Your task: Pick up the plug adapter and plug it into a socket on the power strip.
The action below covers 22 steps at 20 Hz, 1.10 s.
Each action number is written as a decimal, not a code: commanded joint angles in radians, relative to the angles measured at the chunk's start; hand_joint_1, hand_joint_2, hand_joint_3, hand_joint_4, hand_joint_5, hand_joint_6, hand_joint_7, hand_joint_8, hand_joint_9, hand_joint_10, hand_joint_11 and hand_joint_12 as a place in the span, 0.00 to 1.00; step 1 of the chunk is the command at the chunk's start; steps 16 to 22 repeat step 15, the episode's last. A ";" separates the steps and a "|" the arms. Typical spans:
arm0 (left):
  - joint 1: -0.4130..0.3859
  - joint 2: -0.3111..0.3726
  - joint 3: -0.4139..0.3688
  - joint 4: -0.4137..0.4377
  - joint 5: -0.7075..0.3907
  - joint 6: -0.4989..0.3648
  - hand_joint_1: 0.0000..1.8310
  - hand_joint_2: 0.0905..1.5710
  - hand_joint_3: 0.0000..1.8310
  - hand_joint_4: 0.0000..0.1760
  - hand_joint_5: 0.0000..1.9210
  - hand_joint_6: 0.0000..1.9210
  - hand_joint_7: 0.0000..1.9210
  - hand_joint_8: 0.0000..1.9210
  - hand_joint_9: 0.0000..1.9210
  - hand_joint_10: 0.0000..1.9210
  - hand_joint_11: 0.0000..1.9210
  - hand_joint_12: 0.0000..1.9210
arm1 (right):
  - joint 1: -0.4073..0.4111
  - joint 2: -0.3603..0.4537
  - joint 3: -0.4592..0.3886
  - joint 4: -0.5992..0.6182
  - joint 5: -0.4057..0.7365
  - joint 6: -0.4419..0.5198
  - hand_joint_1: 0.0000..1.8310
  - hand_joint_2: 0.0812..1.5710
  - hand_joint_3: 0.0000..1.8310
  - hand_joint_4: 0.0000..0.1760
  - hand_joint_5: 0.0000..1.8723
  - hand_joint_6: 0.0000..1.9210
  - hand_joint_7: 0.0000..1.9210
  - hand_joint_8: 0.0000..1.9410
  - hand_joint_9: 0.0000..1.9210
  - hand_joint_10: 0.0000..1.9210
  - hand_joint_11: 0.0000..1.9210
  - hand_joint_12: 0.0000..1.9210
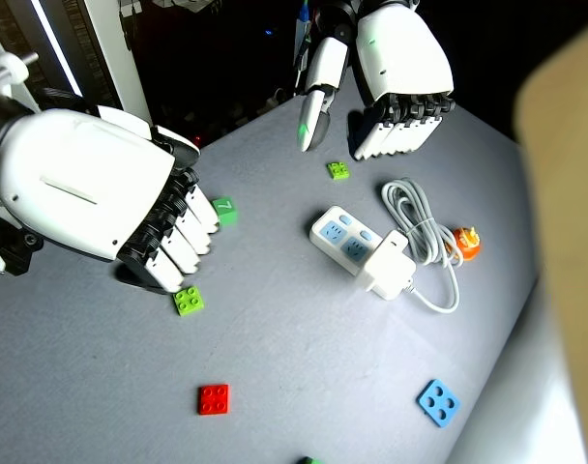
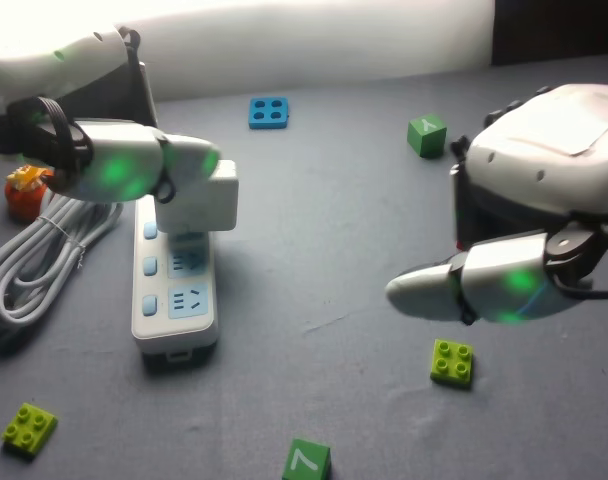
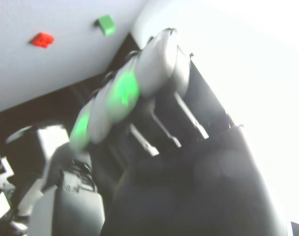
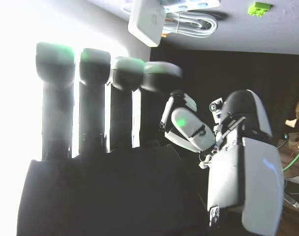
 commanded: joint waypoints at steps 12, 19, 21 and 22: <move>0.009 -0.016 -0.036 0.027 -0.026 -0.008 0.68 0.84 0.00 0.77 0.78 1.00 0.84 1.00 0.84 1.00 0.82 1.00 | -0.039 0.031 0.015 -0.231 -0.005 0.110 0.57 0.88 0.00 0.00 0.72 1.00 0.81 1.00 0.83 1.00 0.83 1.00; 0.010 -0.019 -0.032 0.027 -0.023 -0.009 0.67 0.84 0.00 0.71 0.78 1.00 0.83 1.00 0.84 1.00 0.82 1.00 | -0.056 0.038 0.018 -0.320 0.000 0.161 0.55 0.89 0.01 0.00 0.69 1.00 0.80 1.00 0.83 1.00 0.83 1.00; 0.010 -0.019 -0.032 0.027 -0.023 -0.009 0.67 0.84 0.00 0.71 0.78 1.00 0.83 1.00 0.84 1.00 0.82 1.00 | -0.056 0.038 0.018 -0.320 0.000 0.161 0.55 0.89 0.01 0.00 0.69 1.00 0.80 1.00 0.83 1.00 0.83 1.00; 0.010 -0.019 -0.032 0.027 -0.023 -0.009 0.67 0.84 0.00 0.71 0.78 1.00 0.83 1.00 0.84 1.00 0.82 1.00 | -0.056 0.038 0.018 -0.320 0.000 0.161 0.55 0.89 0.01 0.00 0.69 1.00 0.80 1.00 0.83 1.00 0.83 1.00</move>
